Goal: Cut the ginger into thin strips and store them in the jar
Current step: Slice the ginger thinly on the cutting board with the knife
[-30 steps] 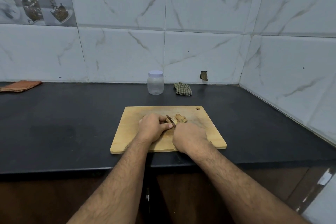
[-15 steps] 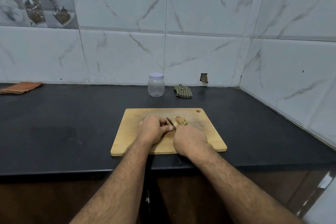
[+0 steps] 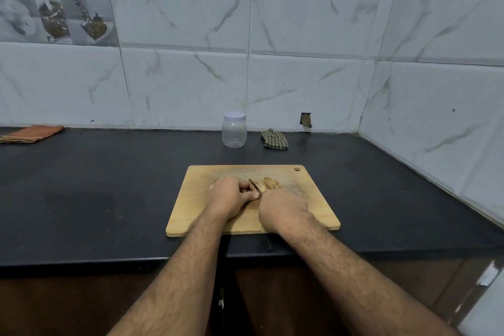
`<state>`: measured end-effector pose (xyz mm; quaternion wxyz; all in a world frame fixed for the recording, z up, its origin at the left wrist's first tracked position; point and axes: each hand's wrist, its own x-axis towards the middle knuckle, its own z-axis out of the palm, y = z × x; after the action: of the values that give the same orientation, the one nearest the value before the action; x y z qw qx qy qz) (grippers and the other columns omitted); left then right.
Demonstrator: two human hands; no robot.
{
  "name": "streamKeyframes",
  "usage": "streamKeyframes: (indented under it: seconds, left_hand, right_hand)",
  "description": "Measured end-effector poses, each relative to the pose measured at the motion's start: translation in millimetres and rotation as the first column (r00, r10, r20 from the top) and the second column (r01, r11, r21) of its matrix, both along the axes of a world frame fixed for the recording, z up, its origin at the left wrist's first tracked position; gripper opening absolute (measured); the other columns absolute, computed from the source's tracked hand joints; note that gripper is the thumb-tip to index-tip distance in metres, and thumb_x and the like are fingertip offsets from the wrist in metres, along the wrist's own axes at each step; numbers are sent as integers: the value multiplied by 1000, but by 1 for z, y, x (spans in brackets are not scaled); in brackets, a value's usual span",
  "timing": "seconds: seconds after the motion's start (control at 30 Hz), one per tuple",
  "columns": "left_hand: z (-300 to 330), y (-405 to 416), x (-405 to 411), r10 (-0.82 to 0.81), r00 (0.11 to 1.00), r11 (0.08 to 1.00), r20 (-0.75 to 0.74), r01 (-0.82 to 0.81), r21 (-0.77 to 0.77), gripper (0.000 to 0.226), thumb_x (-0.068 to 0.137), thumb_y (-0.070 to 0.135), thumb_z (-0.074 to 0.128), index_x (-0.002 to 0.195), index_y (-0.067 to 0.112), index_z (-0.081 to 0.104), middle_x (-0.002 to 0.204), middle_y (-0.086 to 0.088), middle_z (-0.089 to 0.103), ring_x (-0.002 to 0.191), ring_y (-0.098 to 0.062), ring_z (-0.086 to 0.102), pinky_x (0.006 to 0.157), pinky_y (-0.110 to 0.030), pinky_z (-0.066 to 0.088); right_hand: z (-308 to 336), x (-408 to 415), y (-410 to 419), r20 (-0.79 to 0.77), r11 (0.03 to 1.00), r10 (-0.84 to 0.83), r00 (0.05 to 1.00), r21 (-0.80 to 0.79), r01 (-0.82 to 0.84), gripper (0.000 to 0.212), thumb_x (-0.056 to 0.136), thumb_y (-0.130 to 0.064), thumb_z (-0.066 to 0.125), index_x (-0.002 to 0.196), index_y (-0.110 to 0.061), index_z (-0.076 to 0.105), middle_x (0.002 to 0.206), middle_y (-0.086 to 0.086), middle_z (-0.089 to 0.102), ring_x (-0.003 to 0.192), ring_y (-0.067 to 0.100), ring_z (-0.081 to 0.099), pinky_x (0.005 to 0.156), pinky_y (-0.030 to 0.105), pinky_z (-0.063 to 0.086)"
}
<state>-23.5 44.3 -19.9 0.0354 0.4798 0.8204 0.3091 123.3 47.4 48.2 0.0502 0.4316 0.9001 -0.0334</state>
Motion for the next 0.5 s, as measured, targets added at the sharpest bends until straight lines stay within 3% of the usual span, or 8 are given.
streamKeyframes:
  seconds: [0.17,0.3,0.37,0.5]
  left_hand:
    - [0,1,-1,-2,1000,1000,3,2,-23,20,85,49,68,91,31,75,79,14,69,85,-11,61,86,-34,46]
    - [-1,1,-2,-6,1000,999,-2,6,-32,18,86,45,68,78,29,71,71,13,66,79,-12,58,79,-31,44]
    - [-2,1,-3,-2,1000,1000,-3,2,-29,18,85,45,68,81,27,73,74,13,68,81,-11,59,81,-32,46]
    - [-2,2,-2,0,1000,1000,7,1,-24,16,85,45,68,79,31,72,71,15,66,81,-11,59,86,-35,46]
  right_hand:
    - [-1,-3,2,25,1000,16,1000,13,-16,39,101,-10,43,139,-16,52,136,9,56,122,25,55,93,36,48]
    - [-1,-9,4,63,1000,16,998,20,-18,33,100,-10,44,131,-12,58,132,7,59,120,24,57,88,34,47]
    - [2,-10,6,85,1000,25,996,17,-26,34,100,-10,44,131,-12,58,134,6,58,120,24,57,85,33,45]
    - [5,-10,8,86,999,43,995,-25,-41,47,99,-9,40,145,-12,46,162,4,25,136,24,44,98,37,44]
